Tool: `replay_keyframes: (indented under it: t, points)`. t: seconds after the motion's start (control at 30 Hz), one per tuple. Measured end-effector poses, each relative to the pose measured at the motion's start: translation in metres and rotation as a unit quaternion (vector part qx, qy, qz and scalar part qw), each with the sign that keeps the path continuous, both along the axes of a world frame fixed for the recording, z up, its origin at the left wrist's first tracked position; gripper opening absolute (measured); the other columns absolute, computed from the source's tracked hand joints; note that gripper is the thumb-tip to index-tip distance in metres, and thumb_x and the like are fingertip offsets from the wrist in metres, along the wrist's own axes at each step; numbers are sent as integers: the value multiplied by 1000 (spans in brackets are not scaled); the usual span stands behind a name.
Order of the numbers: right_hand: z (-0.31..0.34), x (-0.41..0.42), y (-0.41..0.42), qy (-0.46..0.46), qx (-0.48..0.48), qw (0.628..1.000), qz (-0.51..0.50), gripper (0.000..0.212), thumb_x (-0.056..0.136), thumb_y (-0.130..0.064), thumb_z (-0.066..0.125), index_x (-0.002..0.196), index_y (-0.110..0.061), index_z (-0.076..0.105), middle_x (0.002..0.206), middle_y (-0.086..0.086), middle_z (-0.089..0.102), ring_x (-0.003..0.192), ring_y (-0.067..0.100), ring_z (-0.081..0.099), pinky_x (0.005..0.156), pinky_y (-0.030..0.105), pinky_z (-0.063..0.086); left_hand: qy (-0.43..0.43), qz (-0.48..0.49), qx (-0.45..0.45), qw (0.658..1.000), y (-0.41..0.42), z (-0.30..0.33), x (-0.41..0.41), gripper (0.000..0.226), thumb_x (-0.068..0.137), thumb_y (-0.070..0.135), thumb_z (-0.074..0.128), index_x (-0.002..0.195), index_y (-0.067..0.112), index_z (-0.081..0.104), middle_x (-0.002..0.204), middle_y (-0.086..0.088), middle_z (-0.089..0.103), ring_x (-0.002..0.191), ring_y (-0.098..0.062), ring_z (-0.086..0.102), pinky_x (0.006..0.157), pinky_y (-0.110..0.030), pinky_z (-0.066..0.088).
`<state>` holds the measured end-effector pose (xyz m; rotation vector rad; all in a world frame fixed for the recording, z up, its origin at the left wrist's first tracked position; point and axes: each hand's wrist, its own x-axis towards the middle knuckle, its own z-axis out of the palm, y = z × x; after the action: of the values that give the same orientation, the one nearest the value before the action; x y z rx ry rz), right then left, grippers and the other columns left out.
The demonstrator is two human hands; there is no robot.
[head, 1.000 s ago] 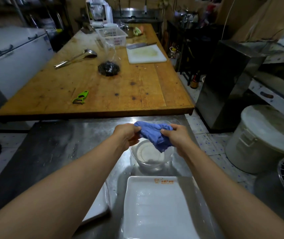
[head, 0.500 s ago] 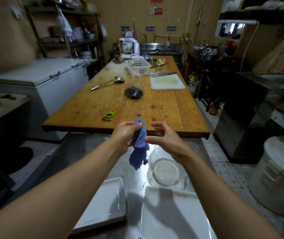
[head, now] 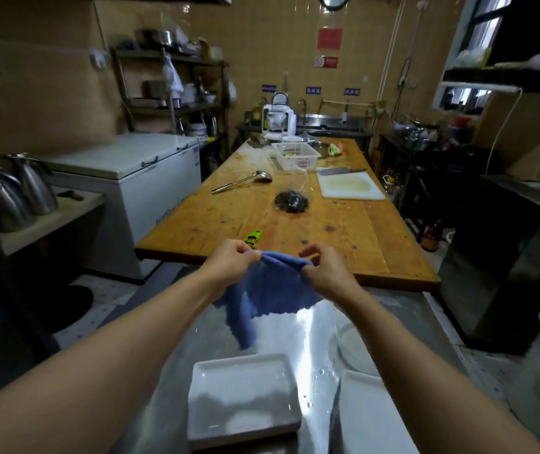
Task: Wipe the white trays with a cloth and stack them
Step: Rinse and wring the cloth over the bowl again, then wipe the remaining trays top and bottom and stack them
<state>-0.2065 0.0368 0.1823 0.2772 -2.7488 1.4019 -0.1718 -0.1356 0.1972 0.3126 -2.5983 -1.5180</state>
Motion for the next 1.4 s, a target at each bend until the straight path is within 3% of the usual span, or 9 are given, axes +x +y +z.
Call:
replay_keyframes:
  t: [0.13,0.3,0.5,0.73,0.93,1.03,1.2,1.3,1.4]
  points:
    - [16,6,-24,36,-54,996,-55,22,85,-28,63,82,-8,69,83,11,69,79,18,60,77,41,50,-16,-75,30,997,-37,10,21,44,88,40,61,52,16,58,52,6,55,47,-3,46,44,-13,35]
    - [17,28,-67,-30,-101,993,-48,36,89,-36,62,78,-3,69,73,8,66,74,15,56,68,31,45,-146,-235,213,937,-81,12,49,23,94,15,55,107,2,67,96,-13,71,80,-18,66,75,-26,54]
    - [-4,67,-103,-314,-514,796,-66,68,93,-53,43,138,-2,35,101,20,60,86,28,63,68,37,50,-96,-227,478,843,-108,8,68,24,100,10,35,108,9,57,92,-10,65,76,-16,66,68,-23,55]
    - [-27,111,-124,-383,-639,664,63,72,83,-61,47,122,-2,60,125,23,59,112,38,58,95,48,43,-28,-135,494,858,-106,1,77,16,100,6,36,109,13,47,84,-7,58,74,-14,59,58,-18,54]
    - [-16,118,-121,-227,-395,888,63,58,80,7,61,130,-20,47,121,15,59,95,24,63,80,35,52,-31,-82,403,911,-116,-19,83,17,97,4,42,112,10,47,89,-9,59,77,-17,58,63,-28,49]
    - [-16,122,-122,-139,-165,976,16,24,84,1,62,107,-4,62,96,18,63,82,20,59,68,25,48,-81,-90,357,926,-114,-25,87,14,93,1,45,101,9,54,87,-10,61,76,-19,58,61,-31,47]
    - [-28,118,-102,-81,-76,993,-41,18,75,-5,68,65,-12,56,79,12,61,73,17,53,65,28,41,-60,-35,170,983,-102,-45,83,25,83,-2,60,101,12,49,96,-11,59,81,-18,56,67,-30,47]
    - [-38,118,-90,-99,-108,989,-24,15,79,-6,65,69,-13,56,80,8,61,73,15,55,62,24,42,-42,-58,126,989,-94,-62,82,54,76,-6,66,121,17,47,100,-16,62,88,-24,59,77,-33,48]
    - [-58,114,-78,-135,-122,983,-2,7,88,-14,55,82,-12,53,77,7,55,74,16,52,67,30,42,-37,-101,-11,994,-82,-81,81,26,73,1,71,86,24,67,76,0,65,73,-14,59,62,-21,44]
